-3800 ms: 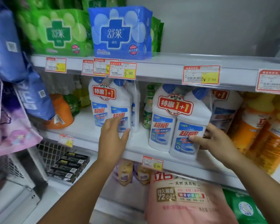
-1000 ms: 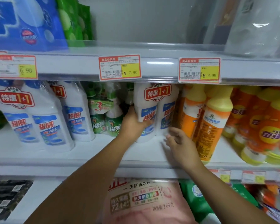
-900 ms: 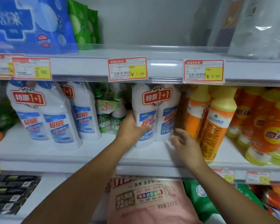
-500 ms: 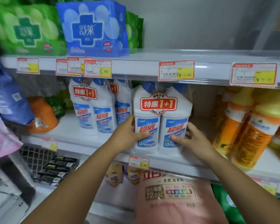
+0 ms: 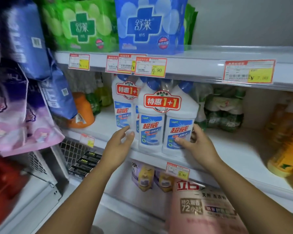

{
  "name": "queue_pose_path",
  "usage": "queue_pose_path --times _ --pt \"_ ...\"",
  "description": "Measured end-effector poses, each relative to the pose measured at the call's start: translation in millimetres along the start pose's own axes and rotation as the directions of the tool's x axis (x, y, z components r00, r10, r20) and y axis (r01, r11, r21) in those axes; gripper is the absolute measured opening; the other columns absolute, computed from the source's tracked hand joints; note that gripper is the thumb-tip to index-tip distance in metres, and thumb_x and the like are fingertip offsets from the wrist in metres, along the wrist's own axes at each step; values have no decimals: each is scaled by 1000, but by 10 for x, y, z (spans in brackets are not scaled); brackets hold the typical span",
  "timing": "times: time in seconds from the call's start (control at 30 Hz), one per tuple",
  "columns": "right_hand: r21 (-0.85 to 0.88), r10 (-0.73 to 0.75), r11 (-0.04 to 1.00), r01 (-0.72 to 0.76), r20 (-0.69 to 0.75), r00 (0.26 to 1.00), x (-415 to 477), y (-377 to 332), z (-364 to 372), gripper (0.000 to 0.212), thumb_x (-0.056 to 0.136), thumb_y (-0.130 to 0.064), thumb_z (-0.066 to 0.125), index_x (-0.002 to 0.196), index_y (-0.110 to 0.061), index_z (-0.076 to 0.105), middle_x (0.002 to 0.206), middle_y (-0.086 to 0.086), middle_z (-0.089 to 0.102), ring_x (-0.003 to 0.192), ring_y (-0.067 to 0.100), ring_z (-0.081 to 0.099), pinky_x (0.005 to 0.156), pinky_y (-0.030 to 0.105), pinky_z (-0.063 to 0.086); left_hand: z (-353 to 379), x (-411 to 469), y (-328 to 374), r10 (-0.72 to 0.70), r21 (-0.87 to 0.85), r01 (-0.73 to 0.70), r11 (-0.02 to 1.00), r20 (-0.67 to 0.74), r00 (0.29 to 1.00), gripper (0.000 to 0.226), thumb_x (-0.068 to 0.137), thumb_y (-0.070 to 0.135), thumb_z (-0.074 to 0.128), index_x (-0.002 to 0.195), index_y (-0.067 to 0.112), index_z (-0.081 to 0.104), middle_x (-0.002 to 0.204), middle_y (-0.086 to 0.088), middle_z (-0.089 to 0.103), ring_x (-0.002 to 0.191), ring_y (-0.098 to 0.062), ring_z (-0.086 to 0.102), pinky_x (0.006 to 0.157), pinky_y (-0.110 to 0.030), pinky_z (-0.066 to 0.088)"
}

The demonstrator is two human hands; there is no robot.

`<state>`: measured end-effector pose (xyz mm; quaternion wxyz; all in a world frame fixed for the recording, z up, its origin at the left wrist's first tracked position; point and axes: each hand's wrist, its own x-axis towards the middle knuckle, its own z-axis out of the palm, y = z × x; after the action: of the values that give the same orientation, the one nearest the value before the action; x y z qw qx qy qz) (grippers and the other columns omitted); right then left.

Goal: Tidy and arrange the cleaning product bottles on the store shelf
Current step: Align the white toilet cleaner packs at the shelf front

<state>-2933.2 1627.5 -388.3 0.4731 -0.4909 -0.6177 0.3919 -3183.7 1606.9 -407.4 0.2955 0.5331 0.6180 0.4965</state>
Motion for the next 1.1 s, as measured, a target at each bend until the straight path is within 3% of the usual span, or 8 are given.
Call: queue_pose_path --times 0.17,0.37,0.5,0.63,0.73,0.93,1.0,1.1 --pt "-58 -35 998 34 -18 999 85 -22 321 50 76 -22 79 120 -23 54 111 -11 69 99 4 65 85 25 53 14 -3 -20 88 45 -92 995 74 993 38 90 45 56 127 41 49 131 16 51 122 -4 46 106 -37 39" --pt "-68 -83 995 78 -65 994 117 -58 600 47 76 -26 79 116 -27 54 107 -12 69 93 0 65 82 23 52 -30 18 -80 84 66 -85 994 19 996 42 87 49 58 127 48 45 135 15 51 122 -7 49 101 -42 43" --pt "-53 -25 998 26 24 999 86 -91 555 56 80 -28 75 128 -27 48 117 -8 66 104 6 63 95 33 51 26 -81 6 113 146 -91 985 -153 982 50 88 36 61 135 30 43 132 4 45 110 -11 53 91 -33 45" --pt "-181 30 983 -38 -48 998 -181 -107 141 63 87 -40 64 142 -25 37 130 1 55 118 13 53 101 32 43 216 -287 314 347 236 -294 926 -233 908 45 86 21 64 129 22 47 118 6 40 99 -15 55 88 -38 50" --pt "-249 -53 969 6 -182 982 -530 -117 -297 45 91 -37 59 133 -26 47 122 -3 61 112 9 56 98 33 46 576 -472 564 489 257 -447 857 -128 863 43 85 16 64 126 19 48 115 4 41 94 -18 55 87 -37 49" --pt "-367 -238 927 72 -431 870 -1154 -53 -1203 30 92 -27 58 122 -27 55 106 -8 64 98 4 60 86 26 49 1596 -878 1007 554 95 -575 813 182 812 46 88 20 61 131 23 46 122 14 37 103 10 38 87 -1 28" --pt "-391 -286 918 68 -534 796 -1287 -26 -1472 25 91 -25 59 116 -29 56 98 -8 63 90 4 59 77 21 47 1892 -944 1142 534 23 -560 828 269 801 48 89 25 60 134 25 43 124 15 38 109 5 42 93 -12 35" --pt "-428 -340 903 32 -670 659 -1450 62 -1800 25 87 -24 64 108 -31 52 92 -2 56 85 15 55 73 28 46 2286 -988 1310 487 -58 -508 860 394 780 55 89 33 60 139 27 38 130 10 41 121 -5 43 101 -31 40"
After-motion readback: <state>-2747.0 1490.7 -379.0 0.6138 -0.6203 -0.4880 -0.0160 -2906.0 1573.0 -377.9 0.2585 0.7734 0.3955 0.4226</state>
